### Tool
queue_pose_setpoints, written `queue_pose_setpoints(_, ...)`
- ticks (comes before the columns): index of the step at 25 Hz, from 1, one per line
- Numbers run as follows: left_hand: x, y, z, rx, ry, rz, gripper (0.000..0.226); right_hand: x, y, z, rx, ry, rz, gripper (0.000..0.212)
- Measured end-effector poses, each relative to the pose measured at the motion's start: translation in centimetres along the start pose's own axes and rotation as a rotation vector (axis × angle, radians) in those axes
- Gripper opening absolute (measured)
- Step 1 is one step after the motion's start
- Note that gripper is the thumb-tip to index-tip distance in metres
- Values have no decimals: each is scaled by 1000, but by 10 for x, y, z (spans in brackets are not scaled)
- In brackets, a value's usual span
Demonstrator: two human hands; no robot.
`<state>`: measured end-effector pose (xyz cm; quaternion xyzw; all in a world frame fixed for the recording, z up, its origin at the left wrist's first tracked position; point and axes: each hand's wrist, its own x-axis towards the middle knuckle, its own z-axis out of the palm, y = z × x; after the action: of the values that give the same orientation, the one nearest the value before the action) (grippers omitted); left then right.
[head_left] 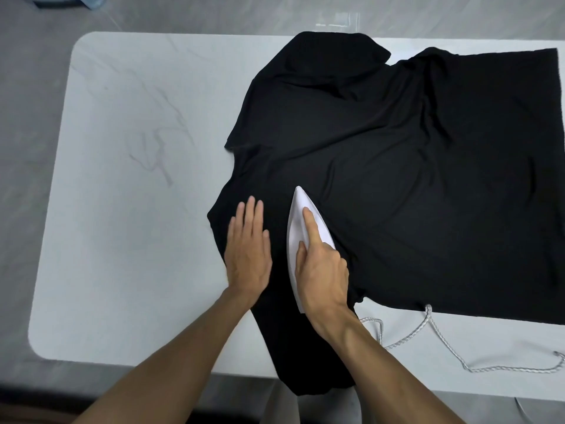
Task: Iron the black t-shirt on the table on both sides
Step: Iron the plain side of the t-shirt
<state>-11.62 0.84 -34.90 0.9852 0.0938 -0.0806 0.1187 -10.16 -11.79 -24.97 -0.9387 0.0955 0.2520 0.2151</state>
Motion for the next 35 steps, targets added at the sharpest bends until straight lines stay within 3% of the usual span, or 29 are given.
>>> queue_pose_setpoints(8,-2,15,16,118,-63,15,61,0,36,-15,62,101,85,63)
queue_pose_setpoints(16,-3,16,17,138,-59,17,60,3,44,-32,197,93,121,61)
queue_pose_setpoints(21,-3,13,15,133,-67,43,60,8,44,-45,224,30,-25,60)
queue_pose_setpoints(25,-4,0,11,155,-66,82,59,11,46,-31,29,20,-28,61)
queue_pose_setpoints(30,-3,-9,9,163,-89,120,62,7,79,-45,97,121,54,58)
queue_pose_setpoints(35,-6,3,6,139,-33,85,53,2,74,-48,198,76,-2,59)
